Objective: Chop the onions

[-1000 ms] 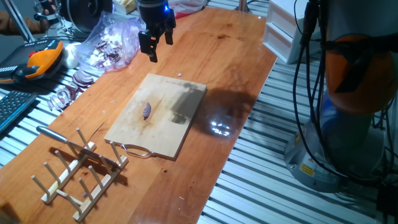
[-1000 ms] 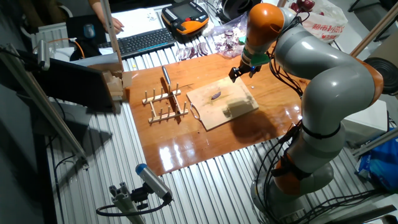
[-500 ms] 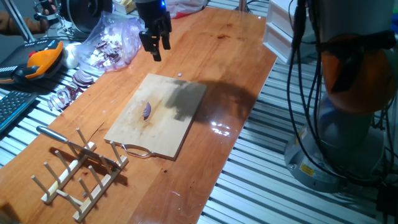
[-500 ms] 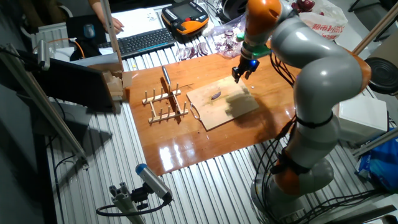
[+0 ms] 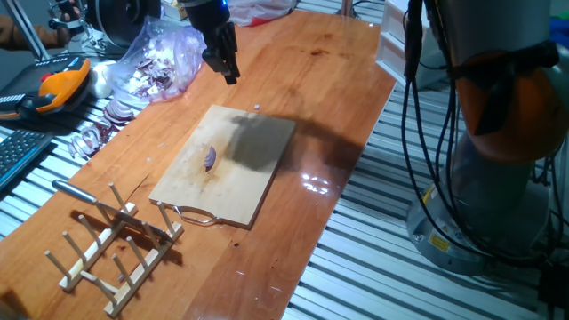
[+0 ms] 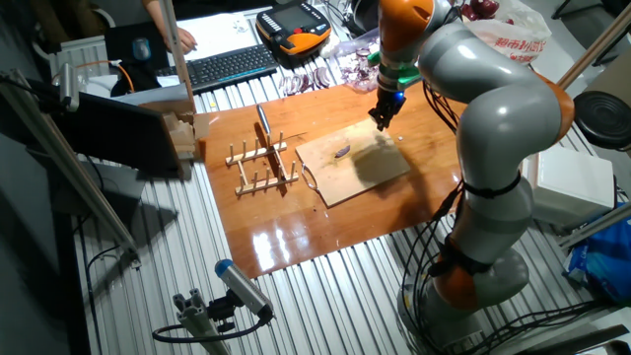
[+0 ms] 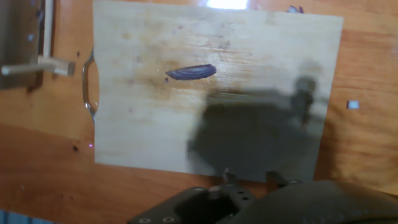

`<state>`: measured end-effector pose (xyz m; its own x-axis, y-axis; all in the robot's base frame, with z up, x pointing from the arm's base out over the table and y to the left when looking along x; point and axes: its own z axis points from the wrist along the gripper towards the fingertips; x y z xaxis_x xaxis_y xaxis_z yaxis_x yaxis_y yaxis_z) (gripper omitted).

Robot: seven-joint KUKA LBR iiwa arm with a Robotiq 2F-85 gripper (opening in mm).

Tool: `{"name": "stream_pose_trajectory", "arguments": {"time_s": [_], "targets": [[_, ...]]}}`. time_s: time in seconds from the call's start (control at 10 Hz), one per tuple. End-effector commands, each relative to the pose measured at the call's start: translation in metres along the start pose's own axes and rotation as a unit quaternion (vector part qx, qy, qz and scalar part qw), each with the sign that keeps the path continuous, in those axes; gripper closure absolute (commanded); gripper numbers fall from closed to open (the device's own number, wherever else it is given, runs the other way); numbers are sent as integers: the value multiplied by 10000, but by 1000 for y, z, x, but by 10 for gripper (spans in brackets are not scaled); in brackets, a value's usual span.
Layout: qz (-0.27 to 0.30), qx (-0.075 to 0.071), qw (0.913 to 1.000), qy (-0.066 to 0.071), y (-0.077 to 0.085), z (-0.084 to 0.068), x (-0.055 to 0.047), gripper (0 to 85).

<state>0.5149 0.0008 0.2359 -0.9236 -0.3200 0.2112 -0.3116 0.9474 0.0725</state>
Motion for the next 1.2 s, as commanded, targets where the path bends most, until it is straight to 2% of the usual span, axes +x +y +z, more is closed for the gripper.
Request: {"name": "stream_pose_trajectory", "arguments": {"time_s": [0.0,0.6,0.7,0.8,0.9,1.0,1.1], "targets": [[-9,1,10000,0,0,0,0,850],[129,1,9999,0,0,0,0,850],[240,-4,9997,-34,0,0,0,850],[539,-27,9983,-238,0,0,0,850],[385,192,9918,-1204,0,0,0,850],[457,155,9944,-936,0,0,0,850],[300,-2,9965,-785,0,0,0,850]]}}
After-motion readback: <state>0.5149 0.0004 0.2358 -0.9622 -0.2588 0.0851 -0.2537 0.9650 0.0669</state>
